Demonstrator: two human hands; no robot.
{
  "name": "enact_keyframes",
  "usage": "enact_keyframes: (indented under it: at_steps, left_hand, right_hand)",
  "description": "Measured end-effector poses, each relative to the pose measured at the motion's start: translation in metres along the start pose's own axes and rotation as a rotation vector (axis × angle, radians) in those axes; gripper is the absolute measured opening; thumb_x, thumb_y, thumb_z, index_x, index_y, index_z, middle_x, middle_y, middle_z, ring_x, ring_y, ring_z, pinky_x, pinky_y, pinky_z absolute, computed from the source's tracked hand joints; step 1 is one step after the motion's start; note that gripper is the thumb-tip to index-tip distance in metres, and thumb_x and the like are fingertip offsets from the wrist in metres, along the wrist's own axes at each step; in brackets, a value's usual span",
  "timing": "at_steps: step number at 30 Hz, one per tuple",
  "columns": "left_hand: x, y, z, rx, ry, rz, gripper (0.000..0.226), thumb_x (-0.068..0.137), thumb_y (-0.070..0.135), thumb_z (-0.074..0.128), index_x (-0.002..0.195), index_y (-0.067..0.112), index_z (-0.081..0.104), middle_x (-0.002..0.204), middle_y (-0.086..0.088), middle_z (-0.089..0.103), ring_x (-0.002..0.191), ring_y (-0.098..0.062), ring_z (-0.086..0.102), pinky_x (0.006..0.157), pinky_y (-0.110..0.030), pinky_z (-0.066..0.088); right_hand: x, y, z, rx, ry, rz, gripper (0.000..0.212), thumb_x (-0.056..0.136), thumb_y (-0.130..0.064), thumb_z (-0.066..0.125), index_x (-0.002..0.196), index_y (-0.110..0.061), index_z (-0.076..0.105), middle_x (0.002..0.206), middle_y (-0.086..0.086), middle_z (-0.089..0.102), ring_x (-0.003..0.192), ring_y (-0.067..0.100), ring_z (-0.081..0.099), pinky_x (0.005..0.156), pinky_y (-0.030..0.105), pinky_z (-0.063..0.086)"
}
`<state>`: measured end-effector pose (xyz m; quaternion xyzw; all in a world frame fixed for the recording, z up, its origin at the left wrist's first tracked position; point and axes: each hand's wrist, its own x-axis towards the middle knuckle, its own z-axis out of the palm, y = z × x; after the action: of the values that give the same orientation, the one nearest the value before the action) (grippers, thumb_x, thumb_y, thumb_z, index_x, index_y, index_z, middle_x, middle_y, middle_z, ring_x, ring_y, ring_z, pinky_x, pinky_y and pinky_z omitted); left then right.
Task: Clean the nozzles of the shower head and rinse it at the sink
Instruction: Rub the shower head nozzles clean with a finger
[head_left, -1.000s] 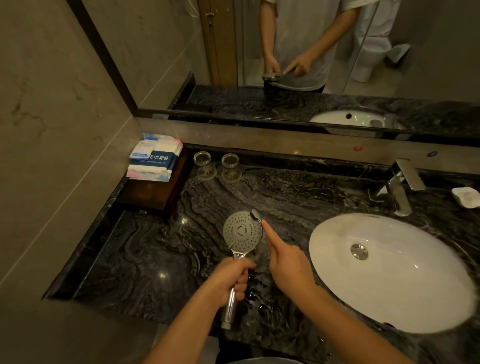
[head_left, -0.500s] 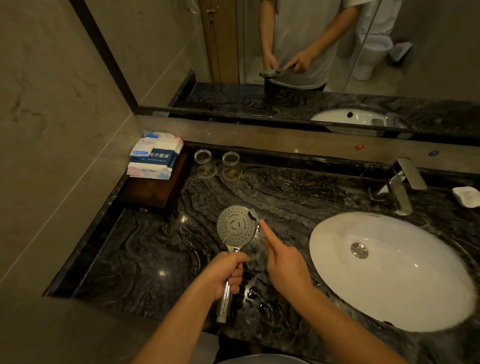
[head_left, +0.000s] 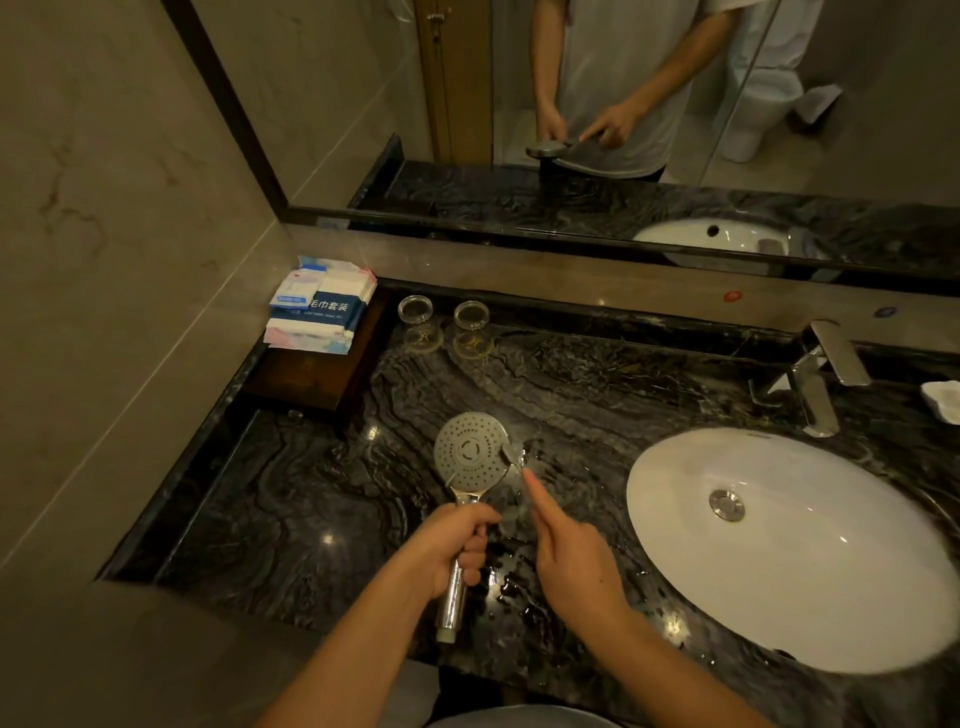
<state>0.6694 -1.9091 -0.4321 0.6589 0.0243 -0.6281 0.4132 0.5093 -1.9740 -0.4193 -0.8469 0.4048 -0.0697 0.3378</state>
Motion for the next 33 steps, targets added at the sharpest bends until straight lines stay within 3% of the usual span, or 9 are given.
enact_keyframes:
  at_steps: [5, 14, 19, 23, 29, 33]
  left_hand:
    - [-0.001, -0.002, 0.004, 0.010, -0.003, -0.001, 0.037, 0.092, 0.015, 0.062, 0.060, 0.017, 0.043, 0.045, 0.002, 0.029, 0.033, -0.011, 0.025, 0.038, -0.017, 0.023]
    - [0.000, -0.003, 0.001, -0.040, 0.022, -0.004, 0.036, 0.091, 0.015, 0.063, 0.060, 0.017, 0.044, 0.047, 0.001, 0.029, 0.034, -0.011, 0.025, 0.040, -0.017, 0.023]
    - [0.000, -0.006, 0.005, -0.034, 0.018, -0.003, 0.035, 0.091, 0.014, 0.061, 0.061, 0.017, 0.044, 0.048, 0.001, 0.029, 0.036, -0.012, 0.025, 0.039, -0.017, 0.024]
    - [0.001, -0.005, 0.009, -0.030, 0.010, -0.008, 0.034, 0.091, 0.016, 0.062, 0.061, 0.017, 0.045, 0.046, 0.002, 0.031, 0.035, -0.011, 0.026, 0.038, -0.019, 0.024]
    - [0.001, 0.003, 0.006, -0.026, 0.038, 0.018, 0.034, 0.090, 0.014, 0.061, 0.062, 0.017, 0.043, 0.047, 0.001, 0.029, 0.036, -0.012, 0.024, 0.040, -0.017, 0.024]
    - [0.002, 0.001, 0.008, -0.002, 0.060, 0.027, 0.031, 0.088, 0.011, 0.059, 0.062, 0.016, 0.044, 0.045, 0.001, 0.029, 0.035, -0.013, 0.024, 0.041, -0.017, 0.024]
  right_hand:
    - [0.026, -0.007, -0.007, -0.032, 0.033, -0.012, 0.071, 0.104, -0.028, 0.038, 0.141, -0.067, -0.008, 0.063, 0.007, 0.060, 0.054, 0.024, 0.056, 0.056, 0.044, 0.048]
    - [-0.010, 0.001, 0.014, -0.055, -0.035, -0.022, 0.080, 0.103, -0.029, 0.039, 0.133, -0.073, -0.021, 0.067, 0.001, 0.059, 0.058, 0.019, 0.056, 0.060, 0.041, 0.049]
    - [0.012, -0.008, 0.004, -0.036, -0.009, -0.038, 0.077, 0.104, -0.027, 0.038, 0.137, -0.071, -0.016, 0.069, 0.006, 0.063, 0.061, 0.023, 0.060, 0.063, 0.043, 0.051]
    - [0.025, -0.016, -0.002, -0.082, -0.006, -0.039, 0.082, 0.103, -0.027, 0.038, 0.133, -0.071, -0.024, 0.074, 0.008, 0.065, 0.065, 0.024, 0.061, 0.065, 0.043, 0.052]
    - [-0.002, -0.006, 0.010, -0.100, -0.046, -0.031, 0.083, 0.103, -0.026, 0.039, 0.135, -0.069, -0.025, 0.076, 0.005, 0.065, 0.066, 0.024, 0.061, 0.065, 0.043, 0.051]
    - [0.009, -0.007, 0.005, -0.068, -0.014, -0.024, 0.080, 0.103, -0.026, 0.038, 0.137, -0.070, -0.019, 0.071, 0.005, 0.063, 0.062, 0.023, 0.060, 0.063, 0.043, 0.051]
